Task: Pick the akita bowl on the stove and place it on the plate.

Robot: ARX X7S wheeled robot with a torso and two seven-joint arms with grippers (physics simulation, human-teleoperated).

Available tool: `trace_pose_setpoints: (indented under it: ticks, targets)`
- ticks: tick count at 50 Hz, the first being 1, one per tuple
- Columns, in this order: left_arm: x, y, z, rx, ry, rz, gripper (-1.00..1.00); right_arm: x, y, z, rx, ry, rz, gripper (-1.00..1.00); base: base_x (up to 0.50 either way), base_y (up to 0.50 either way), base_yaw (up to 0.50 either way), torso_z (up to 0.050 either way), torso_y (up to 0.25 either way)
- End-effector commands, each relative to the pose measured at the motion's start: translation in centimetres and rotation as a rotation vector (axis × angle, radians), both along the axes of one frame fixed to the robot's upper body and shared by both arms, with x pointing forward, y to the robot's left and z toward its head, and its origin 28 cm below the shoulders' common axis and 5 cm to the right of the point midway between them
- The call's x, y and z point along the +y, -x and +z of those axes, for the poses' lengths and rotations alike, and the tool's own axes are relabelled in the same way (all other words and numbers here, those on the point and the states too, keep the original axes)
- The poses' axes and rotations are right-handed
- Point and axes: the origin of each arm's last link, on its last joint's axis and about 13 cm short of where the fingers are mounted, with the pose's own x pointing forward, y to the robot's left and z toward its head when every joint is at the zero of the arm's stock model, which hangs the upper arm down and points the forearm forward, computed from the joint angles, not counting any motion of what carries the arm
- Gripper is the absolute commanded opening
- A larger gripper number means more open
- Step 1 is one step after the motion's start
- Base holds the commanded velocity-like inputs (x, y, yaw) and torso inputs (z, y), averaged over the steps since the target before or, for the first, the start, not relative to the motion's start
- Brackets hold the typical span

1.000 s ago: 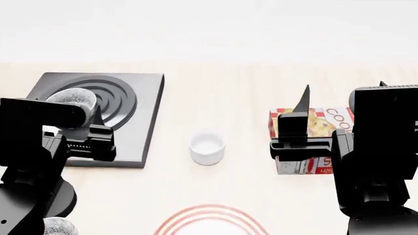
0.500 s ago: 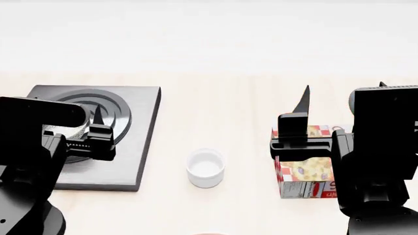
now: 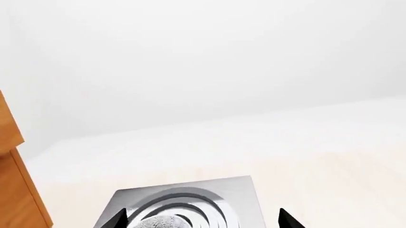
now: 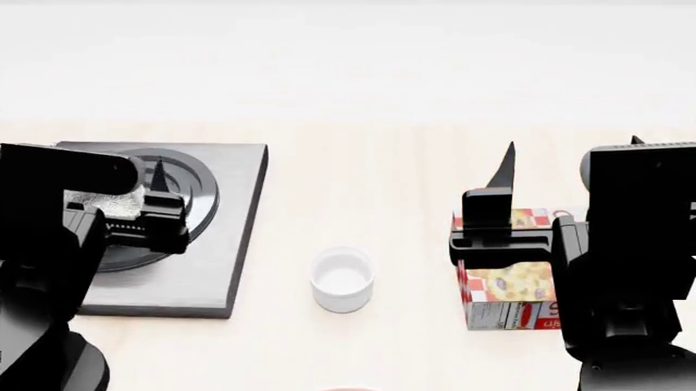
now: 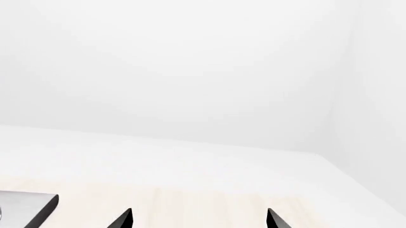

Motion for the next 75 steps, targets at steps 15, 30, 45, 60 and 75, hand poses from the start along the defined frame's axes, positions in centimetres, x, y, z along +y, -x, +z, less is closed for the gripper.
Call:
trace_pose_setpoints:
  ticks: [15, 30, 45, 60, 75]
  targets:
    - [-0.2, -2.8, 10.3, -0.092, 0.055, -0.022, 1.0, 0.0, 0.0, 0.0, -0.003, -0.005, 0.001, 1.0, 0.0, 0.0, 0.0, 0.0, 0.0]
    - [-1.7, -6.1, 13.5, -0.011, 0.254, 0.026, 1.0, 0.0, 0.0, 0.1, -0.009, -0.01, 0.003, 1.0, 0.0, 0.0, 0.0, 0.0, 0.0]
    - [-3.0, -7.8, 13.0, 0.077, 0.218, 0.025, 1.0, 0.0, 0.1, 0.2, -0.013, -0.022, 0.006, 1.0, 0.0, 0.0, 0.0, 0.0, 0.0]
    - [-2.0, -8.3, 10.9, 0.105, 0.178, 0.03, 1.0, 0.1, 0.0, 0.1, -0.012, -0.025, 0.011, 1.0, 0.0, 0.0, 0.0, 0.0, 0.0]
    - [-0.3, -8.1, 10.2, 0.028, 0.112, -0.074, 1.0, 0.1, 0.0, 0.1, -0.011, -0.025, 0.014, 1.0, 0.0, 0.0, 0.0, 0.0, 0.0]
